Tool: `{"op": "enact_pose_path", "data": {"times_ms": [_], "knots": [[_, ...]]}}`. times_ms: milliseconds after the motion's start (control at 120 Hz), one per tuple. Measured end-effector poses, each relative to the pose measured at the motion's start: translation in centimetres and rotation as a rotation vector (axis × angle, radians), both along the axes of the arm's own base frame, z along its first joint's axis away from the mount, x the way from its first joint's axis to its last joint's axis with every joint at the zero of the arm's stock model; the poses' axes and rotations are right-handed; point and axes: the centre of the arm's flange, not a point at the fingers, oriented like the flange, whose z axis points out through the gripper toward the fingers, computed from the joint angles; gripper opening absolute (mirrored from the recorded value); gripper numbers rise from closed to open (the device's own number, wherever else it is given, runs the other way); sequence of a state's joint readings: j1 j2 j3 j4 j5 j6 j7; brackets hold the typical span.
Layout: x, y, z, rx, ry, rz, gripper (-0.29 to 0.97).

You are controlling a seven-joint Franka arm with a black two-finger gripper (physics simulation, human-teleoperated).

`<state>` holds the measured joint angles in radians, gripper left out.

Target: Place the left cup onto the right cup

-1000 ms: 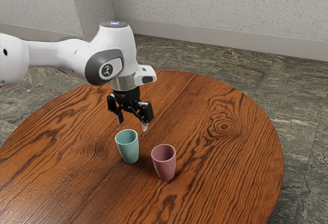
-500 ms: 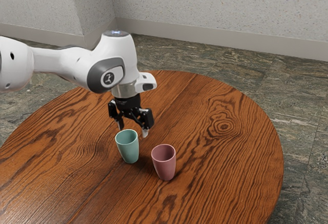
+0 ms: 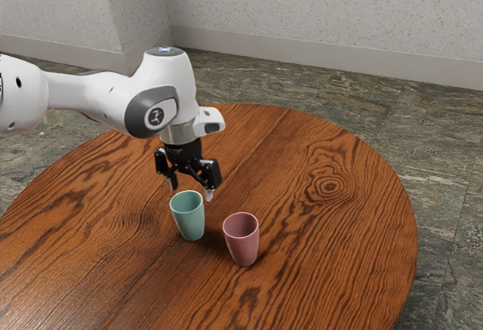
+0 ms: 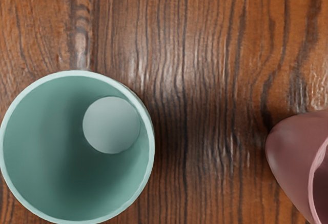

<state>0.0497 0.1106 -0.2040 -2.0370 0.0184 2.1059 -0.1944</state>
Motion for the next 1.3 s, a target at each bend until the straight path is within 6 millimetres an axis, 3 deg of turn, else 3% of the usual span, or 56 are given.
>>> {"op": "enact_pose_path", "data": {"times_ms": [167,1300], "knots": [[0.3,0.1,-1.3,-0.001,0.008,-0.007,0.68],[1.3,1.0,-3.8,-0.009,0.005,-0.029,0.68]]}}
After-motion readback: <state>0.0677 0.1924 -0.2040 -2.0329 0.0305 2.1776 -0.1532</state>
